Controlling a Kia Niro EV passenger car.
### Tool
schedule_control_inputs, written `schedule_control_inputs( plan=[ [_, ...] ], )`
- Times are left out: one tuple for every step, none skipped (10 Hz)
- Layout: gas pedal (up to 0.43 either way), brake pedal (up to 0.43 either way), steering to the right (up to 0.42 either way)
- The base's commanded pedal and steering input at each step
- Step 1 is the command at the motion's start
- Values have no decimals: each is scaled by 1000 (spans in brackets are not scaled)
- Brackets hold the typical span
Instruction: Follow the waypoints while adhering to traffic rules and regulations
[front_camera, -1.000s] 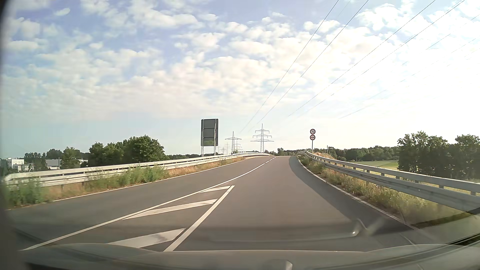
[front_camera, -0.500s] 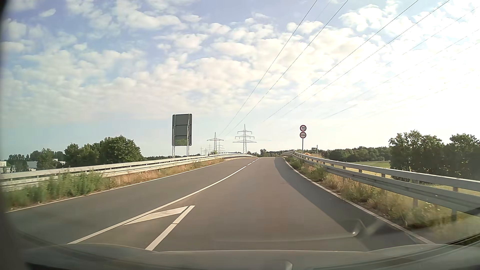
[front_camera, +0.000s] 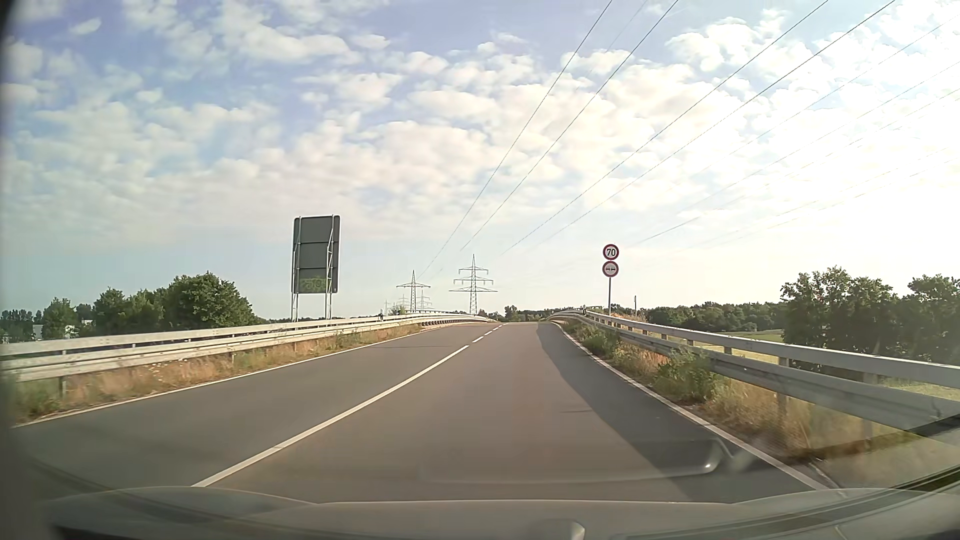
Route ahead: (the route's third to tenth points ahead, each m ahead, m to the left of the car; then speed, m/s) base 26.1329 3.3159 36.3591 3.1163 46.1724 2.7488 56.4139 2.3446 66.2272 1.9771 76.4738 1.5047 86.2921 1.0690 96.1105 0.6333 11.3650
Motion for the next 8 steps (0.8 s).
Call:
schedule_control_inputs(
  plan=[
    [319,30,17],
    [331,30,14],
    [339,30,12],
    [358,30,11],
    [358,30,10],
    [370,30,8],
    [378,30,6],
    [390,30,6]
  ],
)
